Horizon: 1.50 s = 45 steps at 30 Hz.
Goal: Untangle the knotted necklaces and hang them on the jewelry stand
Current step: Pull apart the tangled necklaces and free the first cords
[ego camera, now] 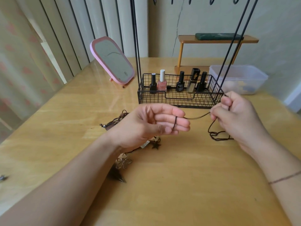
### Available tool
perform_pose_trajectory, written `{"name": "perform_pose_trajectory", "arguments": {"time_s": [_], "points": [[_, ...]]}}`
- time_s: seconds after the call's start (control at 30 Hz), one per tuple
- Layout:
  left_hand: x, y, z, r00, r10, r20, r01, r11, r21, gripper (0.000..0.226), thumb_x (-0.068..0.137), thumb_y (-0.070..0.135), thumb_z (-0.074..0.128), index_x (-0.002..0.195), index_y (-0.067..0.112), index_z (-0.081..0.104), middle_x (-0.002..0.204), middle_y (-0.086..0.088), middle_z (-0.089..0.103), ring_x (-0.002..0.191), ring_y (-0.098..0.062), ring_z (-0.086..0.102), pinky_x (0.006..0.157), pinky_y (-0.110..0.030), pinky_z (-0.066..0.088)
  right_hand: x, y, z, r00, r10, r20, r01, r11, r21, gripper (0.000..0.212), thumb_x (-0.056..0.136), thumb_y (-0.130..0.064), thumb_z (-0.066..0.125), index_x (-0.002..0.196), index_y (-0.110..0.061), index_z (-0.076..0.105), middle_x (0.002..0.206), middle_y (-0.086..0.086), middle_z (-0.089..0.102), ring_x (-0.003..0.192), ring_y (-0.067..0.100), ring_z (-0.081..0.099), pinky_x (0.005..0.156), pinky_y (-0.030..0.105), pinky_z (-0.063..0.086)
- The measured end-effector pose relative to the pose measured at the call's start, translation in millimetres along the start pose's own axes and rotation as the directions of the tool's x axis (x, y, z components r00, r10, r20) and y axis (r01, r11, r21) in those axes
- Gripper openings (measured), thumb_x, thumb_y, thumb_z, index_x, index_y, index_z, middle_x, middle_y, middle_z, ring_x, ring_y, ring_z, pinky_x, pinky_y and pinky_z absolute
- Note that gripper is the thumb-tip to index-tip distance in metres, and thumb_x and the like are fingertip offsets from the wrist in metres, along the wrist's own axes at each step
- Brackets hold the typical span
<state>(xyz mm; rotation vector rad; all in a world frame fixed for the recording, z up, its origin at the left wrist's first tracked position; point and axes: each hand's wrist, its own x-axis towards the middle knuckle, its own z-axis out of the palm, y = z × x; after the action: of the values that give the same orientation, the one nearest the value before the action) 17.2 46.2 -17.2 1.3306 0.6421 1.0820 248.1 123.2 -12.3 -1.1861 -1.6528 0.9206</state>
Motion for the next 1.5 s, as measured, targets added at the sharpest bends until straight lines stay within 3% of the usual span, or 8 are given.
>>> {"name": "perform_pose_trajectory", "arguments": {"time_s": [0.27,0.37,0.47,0.6,0.77,0.93,1.1,1.5], "points": [[-1,2,5,0.996,-0.001,-0.092,0.004,0.999,0.036,0.030,0.081,-0.008,0.063,0.098,0.012,0.078,0.095,-0.008,0.077,0.093,-0.020,0.074,0.079,-0.027,0.059,1,15,7,0.990,-0.009,0.139,0.061,0.927,-0.370,0.035,0.082,-0.007,0.064,0.072,-0.020,0.033,0.072,-0.005,0.066,0.074,0.020,0.053,0.071,0.035,0.044],[-1,4,6,0.995,-0.008,-0.103,0.014,0.998,0.060,0.020,0.081,0.004,0.068,0.099,0.009,0.075,0.094,-0.009,0.077,0.092,-0.021,0.074,0.079,-0.028,0.059,-6,9,8,0.976,-0.086,0.200,0.186,0.807,-0.560,0.034,0.081,-0.038,0.068,0.073,-0.021,0.040,0.072,-0.009,0.063,0.059,0.015,0.046,0.060,0.035,0.042],[-2,5,7,0.991,-0.013,-0.136,0.040,0.979,0.200,0.018,0.082,0.010,0.065,0.099,0.005,0.070,0.091,-0.009,0.077,0.088,-0.020,0.074,0.082,-0.034,0.060,-12,2,8,0.941,-0.193,0.277,0.295,0.868,-0.400,0.045,0.087,-0.060,0.048,0.075,-0.016,0.047,0.064,-0.015,0.052,0.055,0.008,0.041,0.054,0.028,0.032],[-1,4,9,0.982,0.056,-0.182,0.039,0.878,0.477,0.014,0.087,0.023,0.066,0.086,0.011,0.072,0.073,-0.006,0.073,0.071,-0.014,0.067,0.070,-0.028,0.055,-16,-5,10,0.868,-0.351,0.351,0.351,0.934,0.066,0.044,0.100,-0.036,0.042,0.068,-0.005,0.042,0.064,0.008,0.041,0.057,0.007,0.035,0.056,0.017,0.031],[0,3,9,0.981,0.106,-0.165,0.002,0.838,0.546,0.012,0.090,0.023,0.065,0.084,0.017,0.074,0.082,0.000,0.067,0.078,-0.011,0.060,0.074,-0.023,0.046,-22,-6,18,0.813,-0.364,0.455,0.282,0.929,0.239,0.033,0.097,-0.037,0.049,0.072,-0.016,0.052,0.064,0.003,0.043,0.057,0.016,0.037,0.053,0.017,0.034],[-1,3,12,0.988,0.088,-0.126,-0.014,0.868,0.497,0.015,0.093,0.015,0.060,0.085,0.010,0.071,0.077,-0.001,0.068,0.076,-0.009,0.060,0.074,-0.020,0.046,-27,-5,20,0.783,-0.357,0.510,0.333,0.932,0.140,0.037,0.098,-0.054,0.044,0.083,-0.022,0.055,0.067,0.002,0.040,0.060,0.024,0.035,0.055,0.034,0.032],[-1,2,11,0.987,0.067,-0.148,0.019,0.854,0.520,0.016,0.094,0.022,0.060,0.086,0.014,0.071,0.066,0.001,0.063,0.065,-0.022,0.051,0.060,-0.041,0.039,-32,-9,21,0.782,-0.399,0.478,0.408,0.908,0.090,0.016,0.098,-0.027,0.054,0.085,-0.027,0.063,0.065,-0.020,0.054,0.057,0.000,0.046,0.056,0.008,0.033],[-1,1,10,0.979,0.012,-0.203,0.103,0.835,0.541,0.015,0.092,0.019,0.064,0.080,0.014,0.072,0.060,0.000,0.059,0.057,-0.020,0.045,0.050,-0.023,0.035,-33,-7,22,0.837,-0.422,0.347,0.453,0.892,-0.008,0.013,0.086,-0.021,0.075,0.089,-0.034,0.073,0.067,-0.023,0.066,0.056,0.003,0.061,0.053,0.007,0.039]]}}
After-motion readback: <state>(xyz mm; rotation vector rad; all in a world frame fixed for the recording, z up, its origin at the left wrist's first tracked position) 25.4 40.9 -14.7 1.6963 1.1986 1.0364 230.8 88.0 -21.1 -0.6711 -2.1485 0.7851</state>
